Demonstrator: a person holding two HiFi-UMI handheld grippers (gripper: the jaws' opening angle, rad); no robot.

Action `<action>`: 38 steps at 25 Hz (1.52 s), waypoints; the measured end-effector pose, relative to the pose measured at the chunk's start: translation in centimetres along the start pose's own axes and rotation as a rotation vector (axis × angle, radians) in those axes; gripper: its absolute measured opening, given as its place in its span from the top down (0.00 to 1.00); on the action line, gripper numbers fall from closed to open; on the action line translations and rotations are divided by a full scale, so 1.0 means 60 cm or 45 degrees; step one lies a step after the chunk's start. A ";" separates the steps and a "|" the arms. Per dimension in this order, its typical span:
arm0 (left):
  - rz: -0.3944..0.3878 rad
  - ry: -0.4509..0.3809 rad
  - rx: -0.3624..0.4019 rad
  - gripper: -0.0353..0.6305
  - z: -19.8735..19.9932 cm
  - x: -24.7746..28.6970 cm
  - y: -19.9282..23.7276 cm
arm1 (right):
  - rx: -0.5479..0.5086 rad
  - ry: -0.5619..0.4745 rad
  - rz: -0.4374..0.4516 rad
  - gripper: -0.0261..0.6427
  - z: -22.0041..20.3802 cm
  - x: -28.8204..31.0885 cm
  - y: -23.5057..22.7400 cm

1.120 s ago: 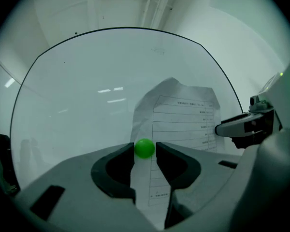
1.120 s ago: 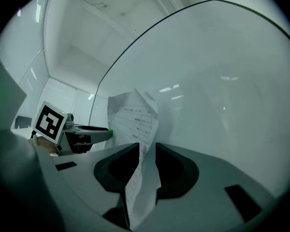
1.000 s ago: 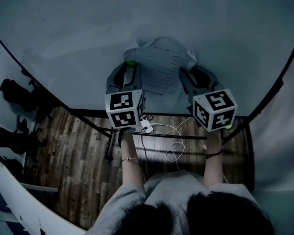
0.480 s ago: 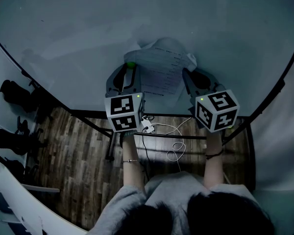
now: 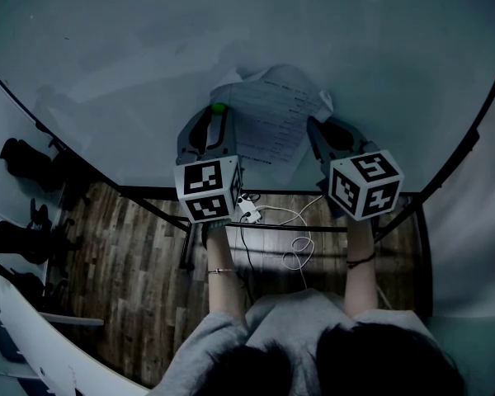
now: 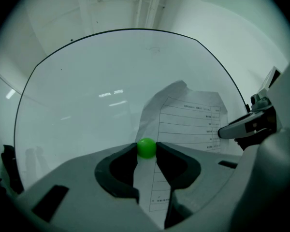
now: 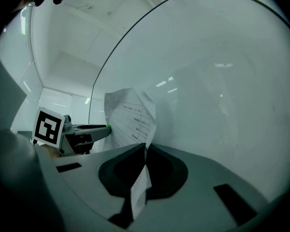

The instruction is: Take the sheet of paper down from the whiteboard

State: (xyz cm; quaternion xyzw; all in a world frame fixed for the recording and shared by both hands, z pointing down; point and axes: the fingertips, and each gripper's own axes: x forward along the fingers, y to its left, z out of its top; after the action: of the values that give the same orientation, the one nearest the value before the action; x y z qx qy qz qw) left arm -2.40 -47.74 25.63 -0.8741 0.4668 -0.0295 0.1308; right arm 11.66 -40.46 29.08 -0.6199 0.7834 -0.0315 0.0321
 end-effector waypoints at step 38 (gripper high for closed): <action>0.018 -0.017 -0.070 0.76 -0.003 -0.006 0.012 | 0.058 0.039 -0.103 0.96 -0.010 -0.040 -0.028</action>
State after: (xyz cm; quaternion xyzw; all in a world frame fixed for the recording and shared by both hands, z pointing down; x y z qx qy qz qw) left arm -3.20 -47.84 25.63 -0.8742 0.4729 -0.0099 0.1098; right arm 13.79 -38.53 29.83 -0.6498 0.7570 -0.0599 0.0328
